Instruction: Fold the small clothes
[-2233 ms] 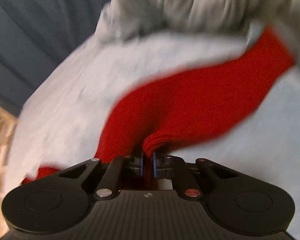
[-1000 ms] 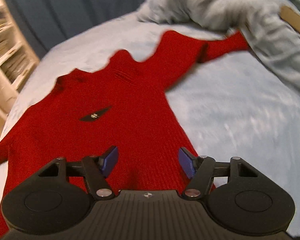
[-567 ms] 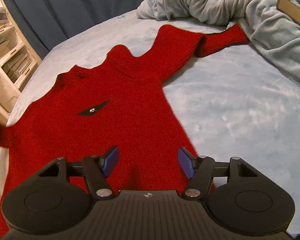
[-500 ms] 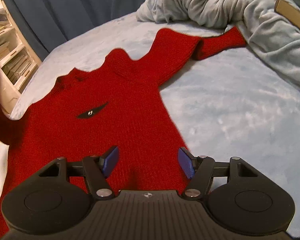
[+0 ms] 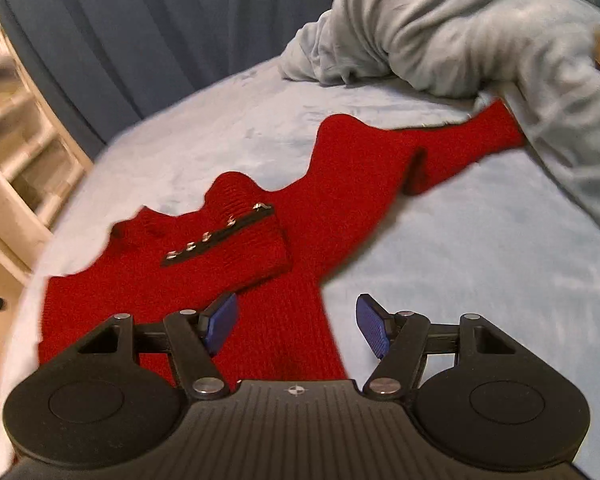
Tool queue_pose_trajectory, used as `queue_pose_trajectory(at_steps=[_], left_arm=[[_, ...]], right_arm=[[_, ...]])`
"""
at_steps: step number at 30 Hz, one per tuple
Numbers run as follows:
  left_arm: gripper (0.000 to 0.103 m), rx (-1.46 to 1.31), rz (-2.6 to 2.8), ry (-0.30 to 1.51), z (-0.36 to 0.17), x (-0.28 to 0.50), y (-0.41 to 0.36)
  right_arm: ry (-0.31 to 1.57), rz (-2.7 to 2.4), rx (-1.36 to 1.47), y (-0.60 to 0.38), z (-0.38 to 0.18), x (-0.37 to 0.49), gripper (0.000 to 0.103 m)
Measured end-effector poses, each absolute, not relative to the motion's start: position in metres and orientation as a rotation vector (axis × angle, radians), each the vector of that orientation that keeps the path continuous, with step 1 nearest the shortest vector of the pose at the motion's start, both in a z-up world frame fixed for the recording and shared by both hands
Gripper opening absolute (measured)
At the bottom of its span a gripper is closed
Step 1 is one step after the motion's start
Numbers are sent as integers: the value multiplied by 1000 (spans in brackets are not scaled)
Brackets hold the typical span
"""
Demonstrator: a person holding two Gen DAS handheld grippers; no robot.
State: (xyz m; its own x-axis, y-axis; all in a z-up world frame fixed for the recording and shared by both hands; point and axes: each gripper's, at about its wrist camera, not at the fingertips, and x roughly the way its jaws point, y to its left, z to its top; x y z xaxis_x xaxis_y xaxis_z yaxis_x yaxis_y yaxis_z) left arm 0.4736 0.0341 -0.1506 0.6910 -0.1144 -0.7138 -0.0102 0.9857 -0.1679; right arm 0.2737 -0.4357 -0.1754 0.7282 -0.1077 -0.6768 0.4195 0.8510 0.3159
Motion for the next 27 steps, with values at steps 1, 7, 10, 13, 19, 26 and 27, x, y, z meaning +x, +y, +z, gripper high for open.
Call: queue_pose_trajectory(at_steps=[1, 7, 10, 13, 19, 26, 27], left_arm=[[100, -155, -71, 817, -153, 478, 32], [100, -128, -159, 852, -174, 478, 11], [100, -94, -197, 862, -184, 479, -7], [102, -68, -210, 880, -192, 485, -19], [96, 0, -148, 997, -220, 516, -33], [24, 15, -67, 965, -227, 519, -21], [24, 17, -60, 962, -228, 519, -18]], right_arm=[[721, -313, 451, -434, -176, 285, 67], [809, -281, 406, -421, -181, 325, 67], [825, -268, 380, -417, -183, 334, 67], [842, -265, 390, -415, -187, 344, 67], [865, -268, 391, -415, -198, 360, 68], [872, -307, 387, -418, -211, 380, 67], [870, -307, 382, -418, -212, 383, 67]])
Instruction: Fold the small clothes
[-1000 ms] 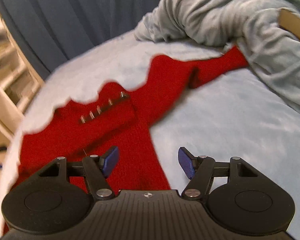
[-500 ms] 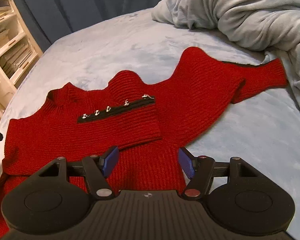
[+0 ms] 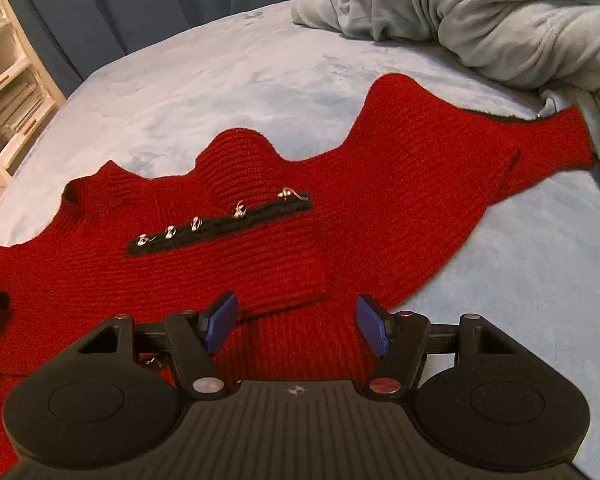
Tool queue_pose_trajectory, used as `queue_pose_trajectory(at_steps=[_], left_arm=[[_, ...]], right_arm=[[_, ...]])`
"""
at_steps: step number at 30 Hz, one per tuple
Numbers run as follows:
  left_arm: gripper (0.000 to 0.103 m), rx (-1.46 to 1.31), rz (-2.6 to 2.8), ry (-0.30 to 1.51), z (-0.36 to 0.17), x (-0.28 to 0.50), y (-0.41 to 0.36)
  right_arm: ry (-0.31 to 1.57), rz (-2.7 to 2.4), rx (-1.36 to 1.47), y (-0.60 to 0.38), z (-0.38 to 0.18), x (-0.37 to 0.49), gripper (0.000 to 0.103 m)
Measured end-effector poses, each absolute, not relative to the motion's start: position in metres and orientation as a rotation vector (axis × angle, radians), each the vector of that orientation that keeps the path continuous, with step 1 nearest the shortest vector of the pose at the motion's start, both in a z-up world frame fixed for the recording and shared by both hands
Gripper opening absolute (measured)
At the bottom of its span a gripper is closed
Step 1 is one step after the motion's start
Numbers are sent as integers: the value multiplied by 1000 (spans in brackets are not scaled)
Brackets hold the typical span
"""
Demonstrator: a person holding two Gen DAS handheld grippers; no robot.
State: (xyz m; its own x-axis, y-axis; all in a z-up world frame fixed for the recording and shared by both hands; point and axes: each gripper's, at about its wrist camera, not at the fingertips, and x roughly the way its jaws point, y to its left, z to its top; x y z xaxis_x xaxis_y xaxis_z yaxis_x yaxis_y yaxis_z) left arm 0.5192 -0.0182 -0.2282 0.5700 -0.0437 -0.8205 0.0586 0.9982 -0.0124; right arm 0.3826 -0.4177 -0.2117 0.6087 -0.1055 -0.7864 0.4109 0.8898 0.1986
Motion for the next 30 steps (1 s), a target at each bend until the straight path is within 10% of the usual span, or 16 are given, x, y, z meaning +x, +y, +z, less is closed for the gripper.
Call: queue_pose_trajectory(at_steps=[8, 16, 30], left_arm=[[25, -72, -30, 967, -225, 525, 6], [81, 74, 19, 932, -224, 496, 1], [89, -23, -39, 953, -162, 329, 11]], right_arm=[[825, -319, 379, -418, -208, 391, 67], [819, -366, 377, -432, -234, 404, 66], [715, -381, 573, -434, -172, 239, 75]])
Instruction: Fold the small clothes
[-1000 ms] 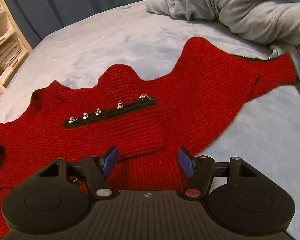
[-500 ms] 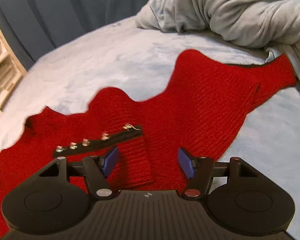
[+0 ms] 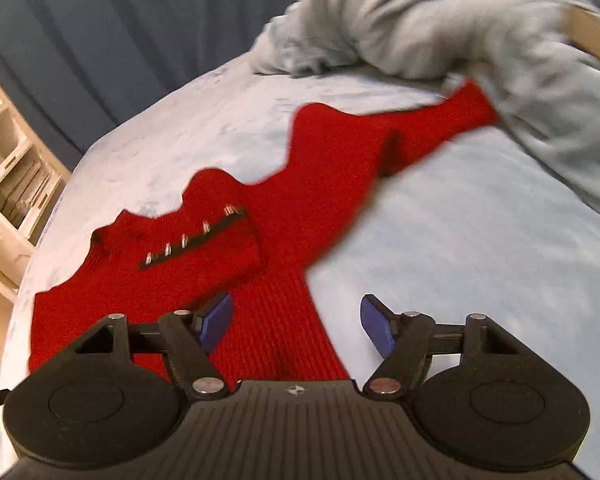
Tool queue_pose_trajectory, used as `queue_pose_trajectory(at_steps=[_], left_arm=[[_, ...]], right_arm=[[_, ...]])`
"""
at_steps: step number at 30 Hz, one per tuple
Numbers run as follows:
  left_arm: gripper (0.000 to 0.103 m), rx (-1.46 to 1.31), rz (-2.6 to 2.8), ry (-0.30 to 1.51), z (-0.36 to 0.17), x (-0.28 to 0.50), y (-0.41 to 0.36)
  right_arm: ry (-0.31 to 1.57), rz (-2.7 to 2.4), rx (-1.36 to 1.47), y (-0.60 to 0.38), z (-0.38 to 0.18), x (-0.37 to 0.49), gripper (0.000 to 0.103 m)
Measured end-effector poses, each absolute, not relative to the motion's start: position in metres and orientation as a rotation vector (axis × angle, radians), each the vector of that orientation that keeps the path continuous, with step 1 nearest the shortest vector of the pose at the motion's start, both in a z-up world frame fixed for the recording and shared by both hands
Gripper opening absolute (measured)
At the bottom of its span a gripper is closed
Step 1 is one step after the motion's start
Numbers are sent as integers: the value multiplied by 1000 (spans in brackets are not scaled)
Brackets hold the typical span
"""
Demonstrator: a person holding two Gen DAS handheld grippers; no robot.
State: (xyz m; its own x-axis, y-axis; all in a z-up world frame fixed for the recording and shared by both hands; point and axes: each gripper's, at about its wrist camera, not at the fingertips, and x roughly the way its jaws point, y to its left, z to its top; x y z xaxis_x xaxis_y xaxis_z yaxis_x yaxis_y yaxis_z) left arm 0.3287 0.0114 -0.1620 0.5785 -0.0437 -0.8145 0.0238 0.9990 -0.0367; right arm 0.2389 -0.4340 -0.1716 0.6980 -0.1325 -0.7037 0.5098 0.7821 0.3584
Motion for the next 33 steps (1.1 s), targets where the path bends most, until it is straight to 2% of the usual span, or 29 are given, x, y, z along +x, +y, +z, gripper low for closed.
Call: queue_pose_trajectory(at_steps=[1, 7, 14, 25, 33], left_arm=[[94, -19, -40, 950, -156, 312, 7], [102, 28, -70, 917, -122, 238, -18], [102, 45, -86, 819, -77, 190, -34], [102, 45, -52, 793, -54, 185, -41], [102, 19, 13, 810, -58, 212, -35]], right_arm=[[722, -396, 576, -429, -165, 221, 75], [713, -358, 527, -393, -127, 152, 78], [613, -273, 503, -377, -82, 111, 81], [591, -244, 520, -378, -73, 85, 82], [505, -360, 542, -447, -87, 112, 82]])
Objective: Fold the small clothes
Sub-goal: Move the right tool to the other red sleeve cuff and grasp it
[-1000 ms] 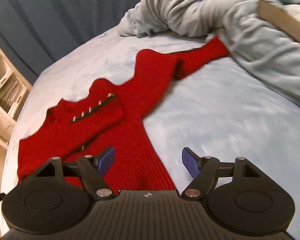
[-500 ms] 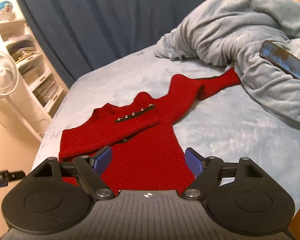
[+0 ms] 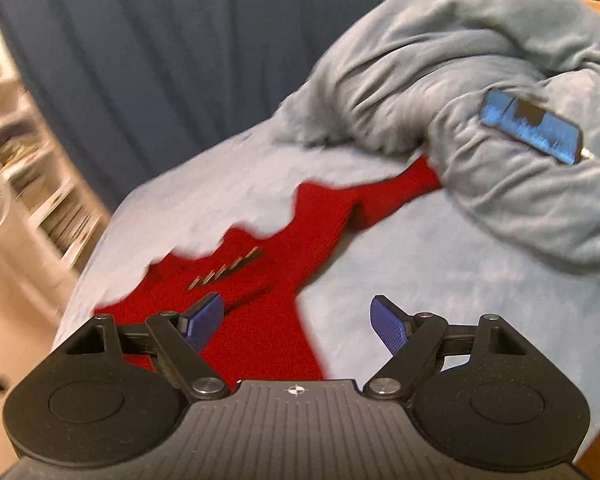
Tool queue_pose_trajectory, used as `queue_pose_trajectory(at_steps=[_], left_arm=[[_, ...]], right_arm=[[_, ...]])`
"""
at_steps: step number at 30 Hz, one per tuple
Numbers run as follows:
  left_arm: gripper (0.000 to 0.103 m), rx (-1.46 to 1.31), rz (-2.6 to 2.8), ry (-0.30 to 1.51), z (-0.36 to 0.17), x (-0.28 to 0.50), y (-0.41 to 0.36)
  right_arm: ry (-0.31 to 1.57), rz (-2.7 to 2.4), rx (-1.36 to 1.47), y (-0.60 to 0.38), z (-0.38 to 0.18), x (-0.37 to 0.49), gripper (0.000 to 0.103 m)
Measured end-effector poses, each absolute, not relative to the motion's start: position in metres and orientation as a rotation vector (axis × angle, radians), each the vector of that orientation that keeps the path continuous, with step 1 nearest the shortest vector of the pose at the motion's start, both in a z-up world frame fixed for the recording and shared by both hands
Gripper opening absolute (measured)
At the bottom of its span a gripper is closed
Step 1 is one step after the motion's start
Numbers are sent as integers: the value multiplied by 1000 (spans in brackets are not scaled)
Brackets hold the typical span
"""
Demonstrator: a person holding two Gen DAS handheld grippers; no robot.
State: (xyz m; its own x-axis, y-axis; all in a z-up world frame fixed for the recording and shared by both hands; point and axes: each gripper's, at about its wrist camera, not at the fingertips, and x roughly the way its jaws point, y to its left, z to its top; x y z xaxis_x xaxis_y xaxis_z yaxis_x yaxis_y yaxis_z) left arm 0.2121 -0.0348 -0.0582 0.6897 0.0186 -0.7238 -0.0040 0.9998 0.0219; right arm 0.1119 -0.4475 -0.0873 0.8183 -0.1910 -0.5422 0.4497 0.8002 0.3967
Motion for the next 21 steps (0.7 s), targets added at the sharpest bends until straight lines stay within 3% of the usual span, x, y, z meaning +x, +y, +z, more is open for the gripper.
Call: queue_pose_trajectory(at_steps=[8, 21], left_arm=[[102, 56, 61, 841, -74, 238, -35], [102, 148, 85, 907, -107, 261, -49]], right_arm=[[470, -531, 677, -563, -142, 201, 82], [525, -822, 906, -658, -244, 321, 82]])
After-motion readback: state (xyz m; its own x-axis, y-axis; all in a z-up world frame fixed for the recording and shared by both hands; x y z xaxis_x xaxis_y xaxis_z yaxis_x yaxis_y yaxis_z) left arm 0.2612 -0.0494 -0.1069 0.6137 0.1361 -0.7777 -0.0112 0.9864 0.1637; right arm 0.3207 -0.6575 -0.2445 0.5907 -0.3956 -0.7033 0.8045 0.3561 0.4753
